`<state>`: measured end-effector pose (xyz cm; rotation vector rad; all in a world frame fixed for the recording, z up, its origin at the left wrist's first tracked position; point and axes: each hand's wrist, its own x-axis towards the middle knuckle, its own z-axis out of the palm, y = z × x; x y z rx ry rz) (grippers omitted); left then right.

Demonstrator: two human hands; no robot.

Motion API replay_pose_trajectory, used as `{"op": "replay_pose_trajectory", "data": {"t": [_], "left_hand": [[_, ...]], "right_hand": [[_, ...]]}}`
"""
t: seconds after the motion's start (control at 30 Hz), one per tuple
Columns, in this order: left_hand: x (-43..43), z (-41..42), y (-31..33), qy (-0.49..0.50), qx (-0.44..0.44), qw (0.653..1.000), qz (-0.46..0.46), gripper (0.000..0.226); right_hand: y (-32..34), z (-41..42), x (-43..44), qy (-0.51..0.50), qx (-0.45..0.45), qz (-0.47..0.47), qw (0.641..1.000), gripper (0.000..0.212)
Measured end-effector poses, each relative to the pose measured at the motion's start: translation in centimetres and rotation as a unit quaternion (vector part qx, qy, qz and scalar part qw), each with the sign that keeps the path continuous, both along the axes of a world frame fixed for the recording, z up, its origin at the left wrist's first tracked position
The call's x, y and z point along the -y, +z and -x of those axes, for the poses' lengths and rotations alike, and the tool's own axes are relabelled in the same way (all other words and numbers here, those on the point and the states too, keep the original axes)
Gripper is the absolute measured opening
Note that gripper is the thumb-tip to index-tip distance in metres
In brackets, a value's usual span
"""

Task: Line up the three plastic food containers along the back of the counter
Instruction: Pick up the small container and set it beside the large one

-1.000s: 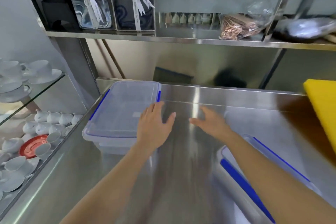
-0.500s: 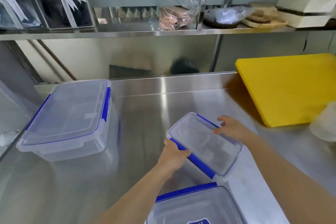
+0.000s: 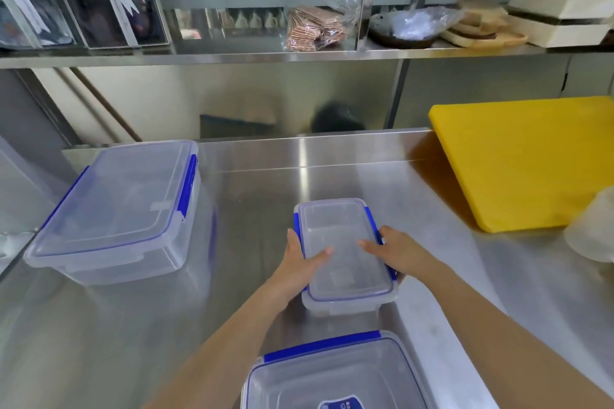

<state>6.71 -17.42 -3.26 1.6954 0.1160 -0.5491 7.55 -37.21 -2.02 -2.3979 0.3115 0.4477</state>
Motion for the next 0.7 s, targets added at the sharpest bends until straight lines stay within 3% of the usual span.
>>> {"op": "replay_pose_trajectory", "data": {"t": [0.07, 0.17, 0.23, 0.3, 0.37, 0.53, 0.63, 0.7], "left_hand": [[-0.5, -0.3, -0.1, -0.010, 0.001, 1.000, -0.018, 0.124], [-0.9, 0.3, 0.2, 0.002, 0.028, 1.000, 0.004, 0.106], [-1.4, 0.7, -0.1, -0.045, 0.065, 0.997, 0.025, 0.089], [-2.0, 1.2, -0.2, -0.123, 0.082, 0.989, 0.010, 0.092], [-2.5, 1.5, -0.3, -0.171, 0.086, 0.981, -0.026, 0.105], [-3.4, 1.2, -1.0, -0.194, 0.127, 0.963, -0.140, 0.141], [-4.8, 0.3, -1.2, -0.164, 0.130, 0.962, -0.173, 0.136], [-5.7, -0.4, -0.8, -0.131, 0.153, 0.958, -0.202, 0.122]], "right_hand": [[0.3, 0.5, -0.3, 0.007, -0.005, -0.024, 1.000, 0.032], [1.2, 1.1, 0.3, 0.020, -0.024, -0.119, 0.992, 0.037], [1.8, 1.5, 1.4, 0.054, -0.083, -0.216, 0.971, 0.057], [2.3, 2.0, 2.1, 0.112, -0.160, -0.260, 0.946, 0.083], [2.1, 2.2, 2.3, 0.154, -0.190, -0.244, 0.938, 0.098], [1.3, 1.4, 1.3, 0.203, -0.143, -0.182, 0.952, 0.116], [0.9, 0.6, 0.1, 0.190, -0.104, -0.183, 0.959, 0.110], [0.6, -0.2, -0.9, 0.178, -0.087, -0.193, 0.961, 0.115]]}}
